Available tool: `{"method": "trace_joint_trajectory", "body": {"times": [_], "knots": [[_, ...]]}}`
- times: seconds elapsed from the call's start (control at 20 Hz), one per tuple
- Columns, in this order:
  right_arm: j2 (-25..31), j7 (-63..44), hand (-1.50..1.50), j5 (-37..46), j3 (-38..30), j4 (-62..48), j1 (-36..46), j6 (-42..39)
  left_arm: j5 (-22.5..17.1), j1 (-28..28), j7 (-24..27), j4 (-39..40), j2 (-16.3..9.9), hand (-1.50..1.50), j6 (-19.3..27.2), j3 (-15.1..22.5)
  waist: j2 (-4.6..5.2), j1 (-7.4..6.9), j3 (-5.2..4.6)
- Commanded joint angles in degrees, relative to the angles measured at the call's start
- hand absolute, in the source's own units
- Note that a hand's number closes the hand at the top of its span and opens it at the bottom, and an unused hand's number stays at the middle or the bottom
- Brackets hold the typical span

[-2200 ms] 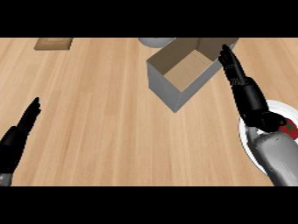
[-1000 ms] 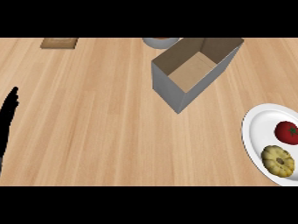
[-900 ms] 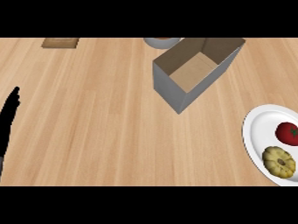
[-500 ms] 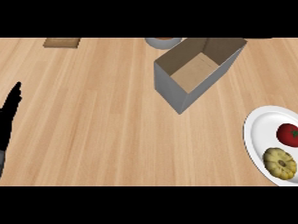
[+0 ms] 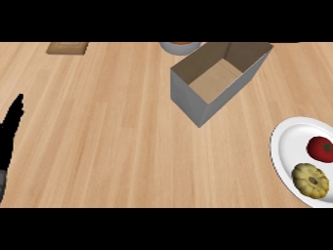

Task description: Pick the tomato from the plate and place it in the cardboard box

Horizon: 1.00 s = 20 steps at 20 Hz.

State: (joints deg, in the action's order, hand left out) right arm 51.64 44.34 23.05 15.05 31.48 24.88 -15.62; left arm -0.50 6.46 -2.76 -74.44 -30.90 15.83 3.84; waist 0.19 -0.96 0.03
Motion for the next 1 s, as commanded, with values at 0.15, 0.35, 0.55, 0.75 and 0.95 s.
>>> {"method": "trace_joint_trajectory", "body": {"times": [0.15,0.35,0.55,0.75,0.95], "knots": [[-6.8,-1.4,-1.50,6.4,0.1,-4.8,1.8,4.1,1.5,-2.4,1.2,0.0,1.4,0.00,-1.8,-2.1,-0.08,0.30,0.00],[-5.1,-0.6,-1.50,8.5,-2.7,-7.0,6.3,0.3,4.2,-2.6,0.4,-1.6,3.5,0.00,-1.4,-2.9,-0.10,0.33,0.00],[-5.2,-0.4,-1.50,9.0,-4.0,-2.5,3.5,-0.7,5.9,-1.8,-3.7,-4.7,3.3,0.00,-2.6,-3.9,-0.24,0.77,-0.03],[-7.3,2.0,-1.50,10.4,-4.8,-3.9,3.9,-1.7,6.4,-0.4,-0.6,-0.5,4.5,0.00,-3.8,-5.7,-0.12,0.66,-0.02],[-6.0,1.9,-1.50,10.3,-6.3,2.9,-0.1,-2.8,6.3,-3.9,2.3,-1.0,5.9,0.00,-4.8,-7.0,-0.18,0.74,-0.04]]}}
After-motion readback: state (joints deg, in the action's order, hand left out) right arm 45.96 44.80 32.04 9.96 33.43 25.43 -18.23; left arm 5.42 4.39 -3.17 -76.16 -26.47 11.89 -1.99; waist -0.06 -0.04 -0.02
